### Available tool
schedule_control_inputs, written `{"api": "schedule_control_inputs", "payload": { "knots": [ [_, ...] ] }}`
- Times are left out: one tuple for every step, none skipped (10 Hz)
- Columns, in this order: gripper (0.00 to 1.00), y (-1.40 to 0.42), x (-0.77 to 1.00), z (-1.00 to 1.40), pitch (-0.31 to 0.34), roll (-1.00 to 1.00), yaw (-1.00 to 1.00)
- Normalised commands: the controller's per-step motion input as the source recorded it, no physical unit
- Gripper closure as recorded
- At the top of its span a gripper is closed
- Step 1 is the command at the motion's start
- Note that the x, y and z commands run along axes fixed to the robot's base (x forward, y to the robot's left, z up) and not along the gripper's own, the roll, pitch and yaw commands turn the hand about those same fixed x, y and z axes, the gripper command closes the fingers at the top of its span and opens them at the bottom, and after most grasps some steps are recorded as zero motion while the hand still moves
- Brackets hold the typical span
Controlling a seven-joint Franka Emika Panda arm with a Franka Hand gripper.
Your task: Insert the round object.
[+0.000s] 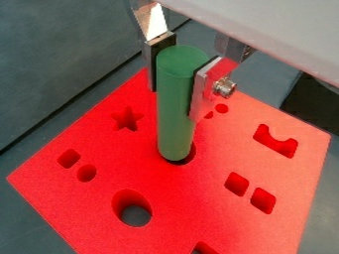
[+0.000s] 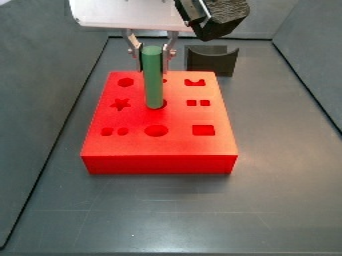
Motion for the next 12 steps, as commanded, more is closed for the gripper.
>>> {"api": "schedule_control_inputs", "payload": {
  "knots": [
    [1.00, 0.00, 0.39, -0.31, -0.039, 0.14, 0.15],
    [1.00, -0.04, 0.28, -0.35, -0.047, 0.18, 0.11],
    [1.00, -0.07, 0.10, -0.36, -0.043, 0.21, 0.05],
    [1.00, -0.10, -0.04, -0.33, -0.036, 0.21, 0.00],
    [1.00, -0.09, -0.09, -0.32, -0.036, 0.20, 0.00],
    [1.00, -0.02, 0.00, -0.50, -0.106, 0.22, 0.00],
    [1.00, -0.04, 0.00, -0.63, -0.181, 0.26, 0.00],
    [1.00, -0.07, 0.00, -0.69, -0.180, 0.21, 0.00],
    [1.00, -0.08, 0.00, -0.73, -0.176, 0.18, 0.00],
    [1.00, -0.09, 0.00, -0.75, -0.160, 0.19, 0.00],
    [1.00, -0.12, 0.02, -0.78, -0.150, 0.19, 0.00],
    [1.00, -0.10, 0.01, -0.65, -0.119, 0.12, 0.00]
  ]
}}
